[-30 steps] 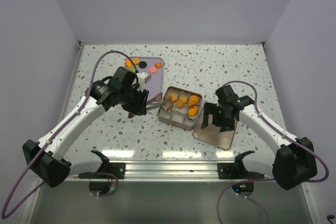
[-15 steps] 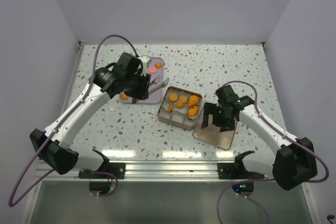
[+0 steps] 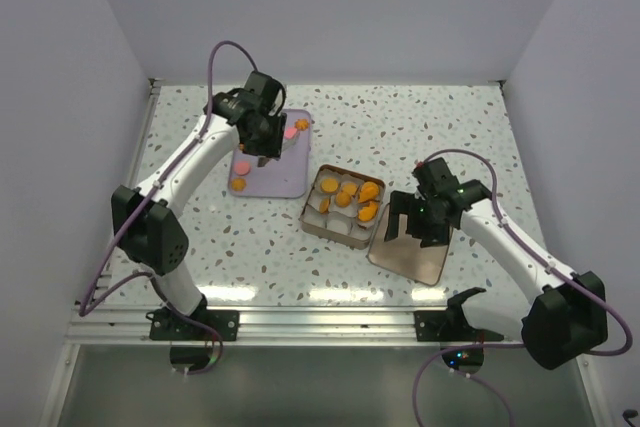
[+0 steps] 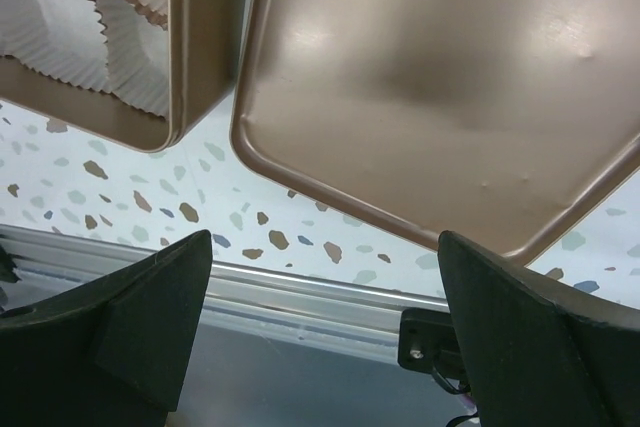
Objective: Pack the cookies
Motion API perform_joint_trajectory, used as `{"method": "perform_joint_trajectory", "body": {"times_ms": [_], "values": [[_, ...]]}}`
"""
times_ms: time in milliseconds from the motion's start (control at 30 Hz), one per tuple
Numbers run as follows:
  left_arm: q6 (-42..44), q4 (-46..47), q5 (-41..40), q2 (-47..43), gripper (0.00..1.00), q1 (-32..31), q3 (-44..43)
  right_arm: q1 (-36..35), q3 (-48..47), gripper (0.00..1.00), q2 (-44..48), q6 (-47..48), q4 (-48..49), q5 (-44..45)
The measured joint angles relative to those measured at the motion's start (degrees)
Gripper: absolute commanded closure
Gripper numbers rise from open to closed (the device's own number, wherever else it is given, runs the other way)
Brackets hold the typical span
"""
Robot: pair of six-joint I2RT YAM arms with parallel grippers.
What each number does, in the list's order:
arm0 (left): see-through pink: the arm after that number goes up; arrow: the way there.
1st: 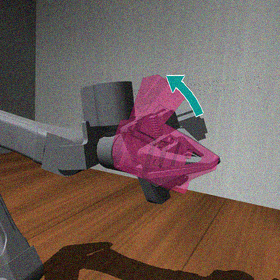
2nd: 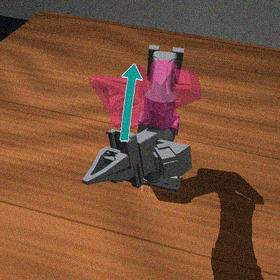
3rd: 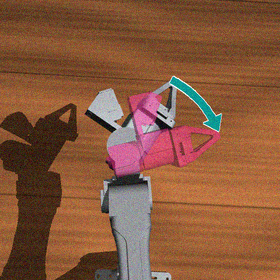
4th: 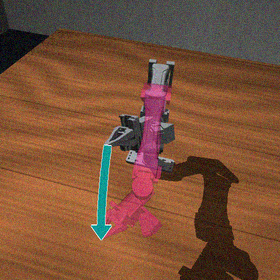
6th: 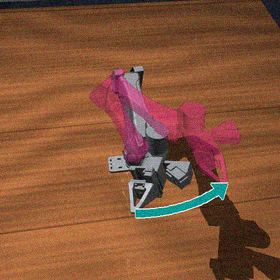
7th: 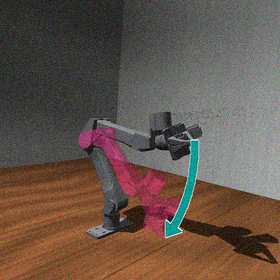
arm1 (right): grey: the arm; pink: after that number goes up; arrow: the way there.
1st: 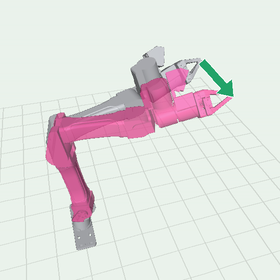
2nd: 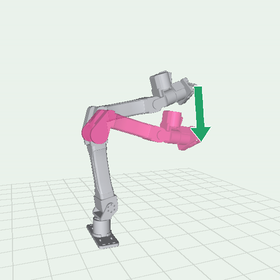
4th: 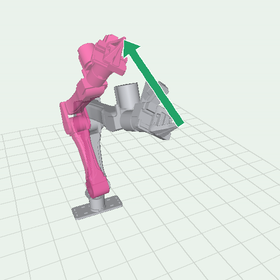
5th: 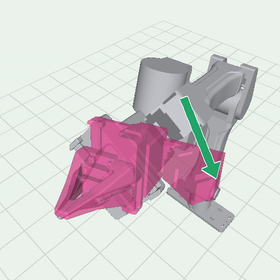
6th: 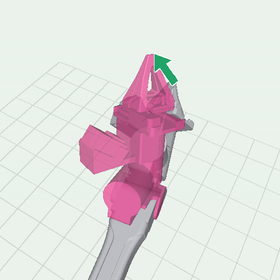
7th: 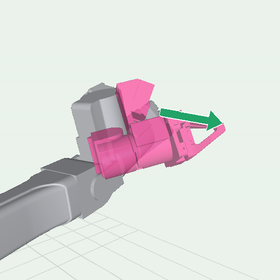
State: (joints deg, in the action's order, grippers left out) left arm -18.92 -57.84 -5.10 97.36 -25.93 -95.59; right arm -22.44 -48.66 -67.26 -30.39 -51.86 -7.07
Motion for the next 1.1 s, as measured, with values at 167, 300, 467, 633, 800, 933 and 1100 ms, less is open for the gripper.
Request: {"method": "perform_joint_trajectory", "body": {"times_ms": [167,300,467,633,800,933,1100], "values": [[0.3,0.3,-1.0,5.0,0.53,0.0,-1.0,0.0,-0.4,0.01,1.1,0.0,-1.0,0.1],[0.5,0.3,-1.7,7.8,0.51,0.0,-1.0,0.0,-0.4,0.01,1.1,0.0,-1.4,0.2],[0.5,0.8,-2.2,9.8,0.50,0.1,-1.1,0.0,-0.4,0.01,1.0,0.0,-1.5,0.5],[0.6,1.6,-2.1,12.4,0.51,0.7,-2.4,0.0,-0.4,0.01,0.9,0.0,-1.7,1.5],[0.7,2.1,-1.5,15.1,0.54,1.8,-4.2,0.0,-0.4,0.01,0.8,0.0,-2.1,1.9],[0.9,2.5,-0.7,16.0,0.63,2.4,-4.7,0.0,-0.4,0.01,0.1,0.0,-2.2,2.2],[1.4,2.4,0.0,16.1,0.68,3.0,-5.6,0.0,-0.4,0.01,-0.2,0.0,-2.2,2.9]]}}
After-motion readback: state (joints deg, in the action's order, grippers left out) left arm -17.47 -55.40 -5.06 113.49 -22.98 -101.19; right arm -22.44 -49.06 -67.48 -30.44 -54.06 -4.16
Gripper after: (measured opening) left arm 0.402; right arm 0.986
